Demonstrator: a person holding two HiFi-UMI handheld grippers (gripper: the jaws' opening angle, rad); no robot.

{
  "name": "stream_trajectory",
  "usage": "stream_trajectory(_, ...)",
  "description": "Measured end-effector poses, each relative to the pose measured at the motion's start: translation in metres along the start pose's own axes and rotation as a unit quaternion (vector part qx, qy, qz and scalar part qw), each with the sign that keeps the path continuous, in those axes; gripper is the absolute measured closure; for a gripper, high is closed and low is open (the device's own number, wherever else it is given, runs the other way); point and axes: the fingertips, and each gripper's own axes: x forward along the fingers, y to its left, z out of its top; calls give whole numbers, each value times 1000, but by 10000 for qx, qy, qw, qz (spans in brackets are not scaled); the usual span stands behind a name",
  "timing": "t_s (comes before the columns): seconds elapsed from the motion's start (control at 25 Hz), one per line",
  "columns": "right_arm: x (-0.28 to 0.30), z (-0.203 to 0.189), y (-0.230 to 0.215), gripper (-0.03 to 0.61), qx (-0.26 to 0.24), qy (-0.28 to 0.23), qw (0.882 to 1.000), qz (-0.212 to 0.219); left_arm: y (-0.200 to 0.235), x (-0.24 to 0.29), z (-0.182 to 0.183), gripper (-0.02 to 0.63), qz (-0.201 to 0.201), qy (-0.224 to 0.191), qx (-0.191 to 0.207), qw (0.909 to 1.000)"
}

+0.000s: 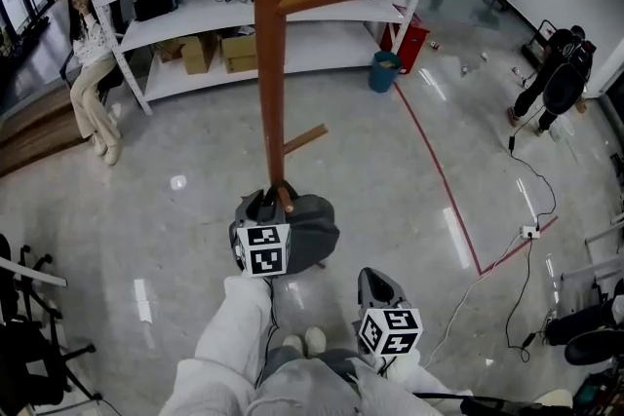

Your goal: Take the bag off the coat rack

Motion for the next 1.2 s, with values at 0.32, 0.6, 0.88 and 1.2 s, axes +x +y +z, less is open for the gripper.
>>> stream_trajectory(0.32,0,-1,-4,566,48,39,10000,-57,-4,7,-5,513,-60,18,3,10000)
stream_trajectory(0.6,-1,-4,-7,566,114,40,9999,-107,-4,5,-4,529,-180,-15,-83,9998)
stream_trajectory(0.88,-4,0,-10,566,138,-42,9998,-109,-6,1,-4,557,-183,-3,-261,9995)
stream_trajectory(1.2,-6,1,-8,566,236,-138,9996,-112,-9,-11,1,568,-135,-154,-297,9994)
